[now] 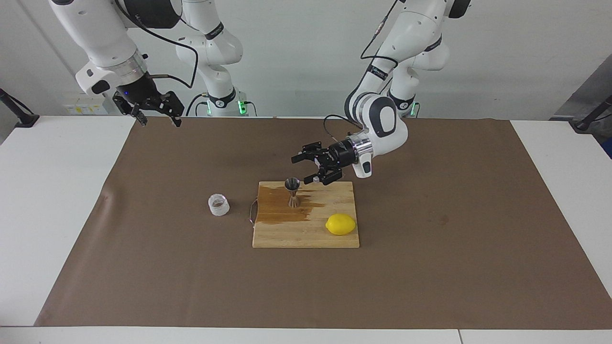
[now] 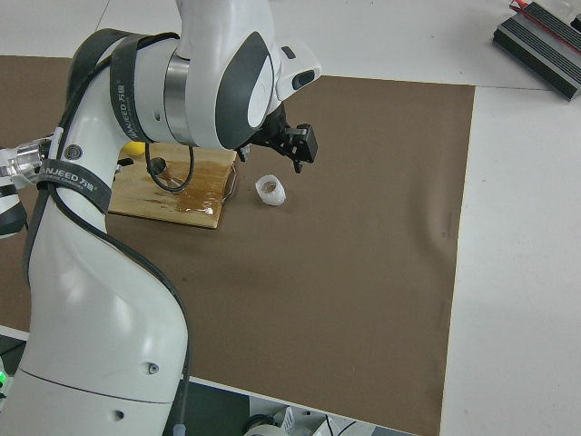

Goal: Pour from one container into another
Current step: 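Open the left gripper to release the metal cup, then withdraw the left gripper while the right gripper reaches the white cup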

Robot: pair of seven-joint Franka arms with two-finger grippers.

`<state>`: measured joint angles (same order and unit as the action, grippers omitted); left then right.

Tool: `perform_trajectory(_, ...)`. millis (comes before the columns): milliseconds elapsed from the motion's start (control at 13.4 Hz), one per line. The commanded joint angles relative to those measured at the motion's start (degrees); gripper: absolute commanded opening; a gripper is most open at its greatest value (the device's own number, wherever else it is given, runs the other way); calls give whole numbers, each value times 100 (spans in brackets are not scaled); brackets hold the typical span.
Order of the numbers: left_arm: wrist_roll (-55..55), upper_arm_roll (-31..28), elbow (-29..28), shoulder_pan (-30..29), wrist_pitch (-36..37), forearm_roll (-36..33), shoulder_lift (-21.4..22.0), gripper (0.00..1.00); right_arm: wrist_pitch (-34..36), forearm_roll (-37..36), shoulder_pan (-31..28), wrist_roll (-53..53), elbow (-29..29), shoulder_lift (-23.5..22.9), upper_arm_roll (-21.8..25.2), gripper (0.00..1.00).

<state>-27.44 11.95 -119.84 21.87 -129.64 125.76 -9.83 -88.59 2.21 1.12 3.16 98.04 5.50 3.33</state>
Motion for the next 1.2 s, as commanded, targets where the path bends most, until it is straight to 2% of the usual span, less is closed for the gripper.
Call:
perform_trajectory(0,-892,-35,-146,-69,-184,-926,525,100,-35,-45,-59,-69,49,74,-43,100)
perform_trajectory(150,-1332,-44,-110,-384,-184,-2040,691,100,-62,-45,-59,-1031,127,126,-43,100)
perform_trajectory(374,-1878,-35,-84,-728,-105,-3492,921,100,-639,-45,-207,-3052,539,266,-34,100)
perform_trajectory(599,-1888,-35,74,-790,-175,-4951,930,100,-1230,-36,-480,-4697,1041,399,-34,100)
perform_trajectory(748,-1870,-44,109,-799,-184,-5638,982,100,-1433,60,-560,-5611,1208,381,-34,100)
perform_trajectory(973,-1862,-44,136,-807,-175,-7262,1219,100,-2055,998,-1094,-7902,1499,-30,-34,100)
perform_trajectory(1122,-1835,-44,136,-807,-149,-8238,1395,100,-2276,1412,-1175,-9135,1499,-408,-34,100)
